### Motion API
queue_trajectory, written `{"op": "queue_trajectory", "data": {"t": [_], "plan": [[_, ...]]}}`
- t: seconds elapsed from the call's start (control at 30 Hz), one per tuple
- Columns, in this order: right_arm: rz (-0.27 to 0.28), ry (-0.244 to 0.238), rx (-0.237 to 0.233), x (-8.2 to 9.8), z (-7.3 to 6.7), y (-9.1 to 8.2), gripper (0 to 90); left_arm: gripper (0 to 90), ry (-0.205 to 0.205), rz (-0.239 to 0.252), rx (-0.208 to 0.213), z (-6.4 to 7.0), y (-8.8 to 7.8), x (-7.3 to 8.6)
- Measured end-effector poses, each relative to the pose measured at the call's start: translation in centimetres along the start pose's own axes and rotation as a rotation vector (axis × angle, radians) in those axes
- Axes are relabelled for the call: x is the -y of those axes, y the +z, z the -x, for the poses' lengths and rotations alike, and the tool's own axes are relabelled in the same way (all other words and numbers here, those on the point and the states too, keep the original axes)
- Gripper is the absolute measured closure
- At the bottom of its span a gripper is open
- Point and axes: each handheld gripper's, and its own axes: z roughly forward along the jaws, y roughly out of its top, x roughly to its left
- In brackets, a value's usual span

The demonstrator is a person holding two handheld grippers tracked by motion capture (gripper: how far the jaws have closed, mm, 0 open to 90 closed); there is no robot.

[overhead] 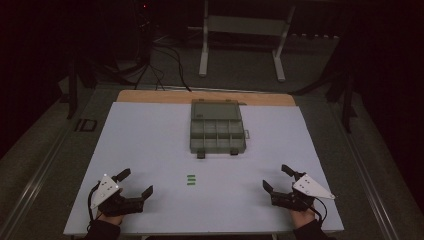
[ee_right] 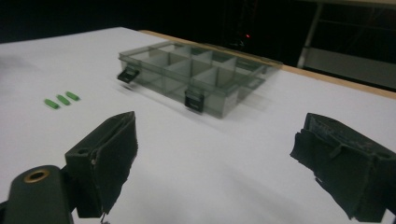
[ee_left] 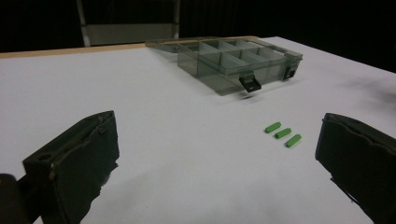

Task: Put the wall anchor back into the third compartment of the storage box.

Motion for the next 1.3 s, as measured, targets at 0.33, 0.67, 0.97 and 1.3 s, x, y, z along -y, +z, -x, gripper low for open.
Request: {"op": "queue_trajectory", "data": {"t": [0.33, 0.67, 0.97, 1.3], "plan": [[0.031, 0.009, -0.002, -0.2, 0.4, -0.6, 11.6, 0.0, -0.004, 0.016, 0.033, 0.1, 0.2, -0.1], [0.032, -0.001, 0.001, -0.4, 0.2, -0.7, 11.6, 0.0, -0.025, 0.064, 0.094, 0.1, 0.1, -0.8], [0.038, -0.011, 0.005, -0.7, -0.1, -0.8, 11.6, 0.0, -0.022, 0.114, 0.137, -0.4, -1.7, -6.5], [0.050, -0.011, 0.000, -0.9, -0.1, -0.8, 11.6, 0.0, 0.020, 0.115, 0.178, -0.4, -0.3, -11.6]]}}
